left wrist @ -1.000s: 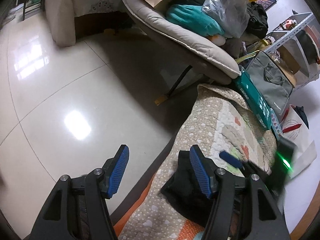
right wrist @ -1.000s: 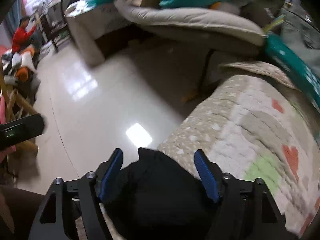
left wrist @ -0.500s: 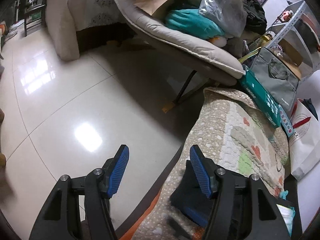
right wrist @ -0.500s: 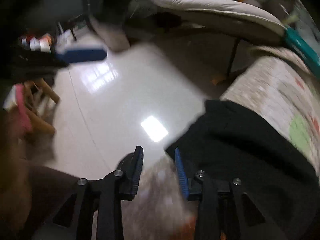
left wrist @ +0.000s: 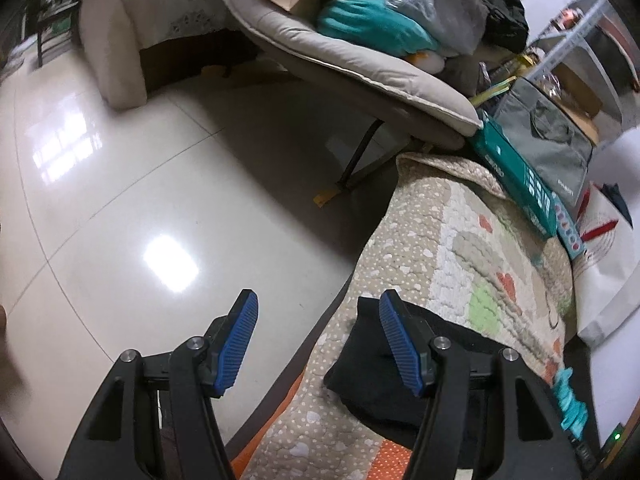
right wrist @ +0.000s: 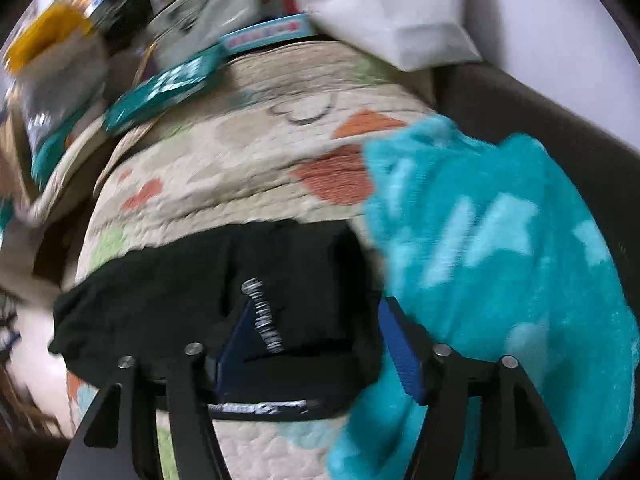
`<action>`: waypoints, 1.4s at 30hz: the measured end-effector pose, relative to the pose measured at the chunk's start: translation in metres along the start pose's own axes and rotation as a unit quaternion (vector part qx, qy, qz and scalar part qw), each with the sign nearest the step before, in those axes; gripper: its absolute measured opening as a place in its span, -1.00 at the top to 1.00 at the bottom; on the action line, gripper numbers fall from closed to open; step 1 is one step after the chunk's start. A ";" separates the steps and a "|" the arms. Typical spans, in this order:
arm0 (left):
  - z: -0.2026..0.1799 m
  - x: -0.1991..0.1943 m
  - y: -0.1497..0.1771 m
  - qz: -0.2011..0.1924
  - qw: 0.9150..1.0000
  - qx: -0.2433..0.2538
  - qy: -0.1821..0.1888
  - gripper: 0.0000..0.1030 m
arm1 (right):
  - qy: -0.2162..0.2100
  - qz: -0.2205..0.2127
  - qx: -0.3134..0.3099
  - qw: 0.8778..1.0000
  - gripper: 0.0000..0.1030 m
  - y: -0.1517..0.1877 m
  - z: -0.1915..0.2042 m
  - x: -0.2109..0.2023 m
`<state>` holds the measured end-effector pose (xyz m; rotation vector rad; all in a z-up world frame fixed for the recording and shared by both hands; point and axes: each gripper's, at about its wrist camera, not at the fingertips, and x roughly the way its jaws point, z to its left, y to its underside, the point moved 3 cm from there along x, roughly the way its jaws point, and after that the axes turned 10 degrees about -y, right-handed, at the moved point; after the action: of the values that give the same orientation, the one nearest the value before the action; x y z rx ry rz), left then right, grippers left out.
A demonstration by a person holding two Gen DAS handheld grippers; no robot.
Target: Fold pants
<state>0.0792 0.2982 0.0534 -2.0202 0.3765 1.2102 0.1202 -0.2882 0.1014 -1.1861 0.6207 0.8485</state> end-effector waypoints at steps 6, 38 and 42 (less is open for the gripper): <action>-0.007 0.005 0.002 0.001 1.000 0.020 -0.009 -0.22 | 0.014 0.035 -0.055 0.998 -0.43 0.000 0.008 0.044; -0.021 0.012 0.012 0.033 0.998 0.049 0.007 -0.22 | 0.167 0.097 -0.097 0.976 -0.20 0.010 0.026 0.013; -0.024 0.011 0.014 0.036 0.998 0.049 0.015 -0.22 | 0.084 0.060 -0.204 0.973 -0.21 0.002 0.093 0.025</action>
<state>0.0917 0.2722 0.0449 -1.9573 0.5167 1.1827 0.1314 -0.1925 0.1059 -1.6179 0.6814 1.0164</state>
